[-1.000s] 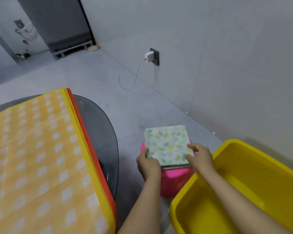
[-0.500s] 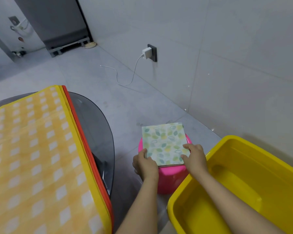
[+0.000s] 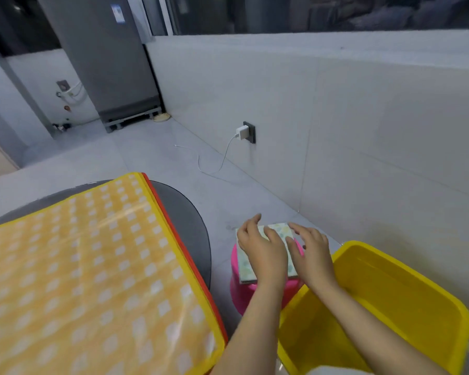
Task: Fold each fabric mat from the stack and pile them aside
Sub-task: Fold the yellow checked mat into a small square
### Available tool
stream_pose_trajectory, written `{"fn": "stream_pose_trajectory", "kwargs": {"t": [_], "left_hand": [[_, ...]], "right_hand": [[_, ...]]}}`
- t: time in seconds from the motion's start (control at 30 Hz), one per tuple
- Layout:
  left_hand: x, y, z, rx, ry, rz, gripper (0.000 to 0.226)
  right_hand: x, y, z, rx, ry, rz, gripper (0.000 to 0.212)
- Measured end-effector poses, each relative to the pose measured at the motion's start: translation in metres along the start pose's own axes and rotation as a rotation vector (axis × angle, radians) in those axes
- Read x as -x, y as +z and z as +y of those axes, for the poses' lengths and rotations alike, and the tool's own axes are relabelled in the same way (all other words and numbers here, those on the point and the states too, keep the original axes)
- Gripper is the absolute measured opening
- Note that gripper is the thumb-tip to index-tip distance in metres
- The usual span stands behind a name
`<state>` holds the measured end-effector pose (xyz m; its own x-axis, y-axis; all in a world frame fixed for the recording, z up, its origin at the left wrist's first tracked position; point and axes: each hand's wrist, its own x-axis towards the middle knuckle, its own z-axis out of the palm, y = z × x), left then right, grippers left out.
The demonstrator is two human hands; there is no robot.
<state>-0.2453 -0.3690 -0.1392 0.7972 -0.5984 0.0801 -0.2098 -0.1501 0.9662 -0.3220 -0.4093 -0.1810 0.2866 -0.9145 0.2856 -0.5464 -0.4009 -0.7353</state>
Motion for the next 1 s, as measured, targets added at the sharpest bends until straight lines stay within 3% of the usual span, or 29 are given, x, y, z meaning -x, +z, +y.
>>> {"fn": "stream_pose_trajectory", "kwargs": {"t": [0.23,0.53,0.7,0.83,1.0], "left_hand": [[0.03,-0.109,0.069,0.037,0.274,-0.02,0.03],[0.063,-0.278,0.048,-0.318,0.478,0.055,0.028],[0.084,-0.351,0.012,-0.614,0.444,0.038,0.051],[0.093,-0.39,-0.013,-0.802,0.38,0.0,0.047],[0.101,-0.409,-0.033,-0.867,0.271,-0.095,0.036]], "right_hand": [[0.019,-0.057,-0.131,-0.151,-0.271,-0.06,0.039],[0.1,-0.028,-0.251,-0.279,-0.505,-0.233,0.035],[0.142,0.015,-0.264,-0.216,-0.569,-0.408,0.036],[0.164,0.039,-0.256,-0.076,-0.632,-0.53,0.039],[0.18,0.049,-0.249,0.015,-0.689,-0.645,0.04]]}}
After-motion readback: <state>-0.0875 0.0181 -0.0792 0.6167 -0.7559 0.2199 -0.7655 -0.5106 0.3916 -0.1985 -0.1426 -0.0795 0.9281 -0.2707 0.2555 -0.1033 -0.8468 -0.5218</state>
